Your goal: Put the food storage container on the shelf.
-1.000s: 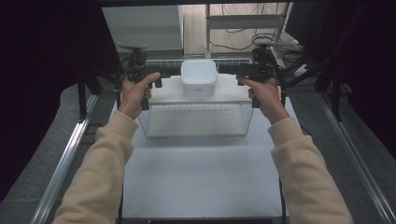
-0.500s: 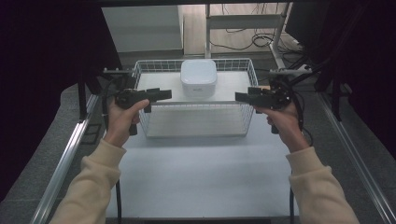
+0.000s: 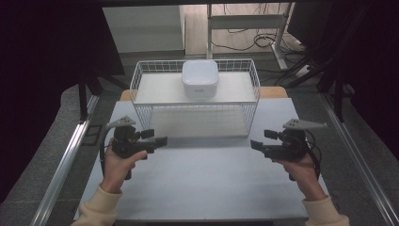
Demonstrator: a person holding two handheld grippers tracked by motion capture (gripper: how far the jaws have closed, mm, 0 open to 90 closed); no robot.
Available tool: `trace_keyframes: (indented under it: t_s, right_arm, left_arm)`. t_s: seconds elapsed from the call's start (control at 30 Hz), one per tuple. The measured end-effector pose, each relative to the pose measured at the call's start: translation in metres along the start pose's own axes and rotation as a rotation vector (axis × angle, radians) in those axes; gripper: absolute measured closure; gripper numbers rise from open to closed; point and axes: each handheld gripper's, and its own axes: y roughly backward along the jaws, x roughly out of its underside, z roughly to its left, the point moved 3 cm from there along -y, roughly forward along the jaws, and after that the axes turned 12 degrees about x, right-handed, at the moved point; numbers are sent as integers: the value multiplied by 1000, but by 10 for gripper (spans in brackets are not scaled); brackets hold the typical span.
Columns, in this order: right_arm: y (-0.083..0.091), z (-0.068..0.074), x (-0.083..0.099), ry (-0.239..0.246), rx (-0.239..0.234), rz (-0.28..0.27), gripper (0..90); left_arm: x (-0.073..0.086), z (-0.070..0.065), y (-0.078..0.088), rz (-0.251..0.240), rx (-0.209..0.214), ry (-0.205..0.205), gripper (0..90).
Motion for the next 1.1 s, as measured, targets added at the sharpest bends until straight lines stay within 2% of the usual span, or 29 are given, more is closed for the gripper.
trace_keyframes:
  t_s: [0.1,0.13,0.23,0.4,0.5,0.6,0.9,1.1]
  right_arm:
    - [0,-2,24,3,7,34,225]
    - [-1,-3,29,4,8,42,225]
    - [-2,-4,37,5,14,51,225]
    - [-10,-5,54,17,25,86,224]
    - [-15,-4,63,28,30,115,221]
    - [-18,-4,65,38,40,124,220]
    - [-17,-8,65,37,44,106,218]
    - [-19,-9,66,56,60,93,200]
  left_arm:
    - [24,2,-6,51,-26,-6,252]
    - [24,2,-6,51,-26,-6,252]
    - [40,4,-9,79,-33,4,252]
    - [53,9,-13,104,-59,9,251]
    - [57,12,-15,112,-60,14,251]
    - [58,13,-16,113,-59,22,250]
    - [57,15,-15,105,-69,21,250]
    - [58,14,-15,104,-75,16,250]
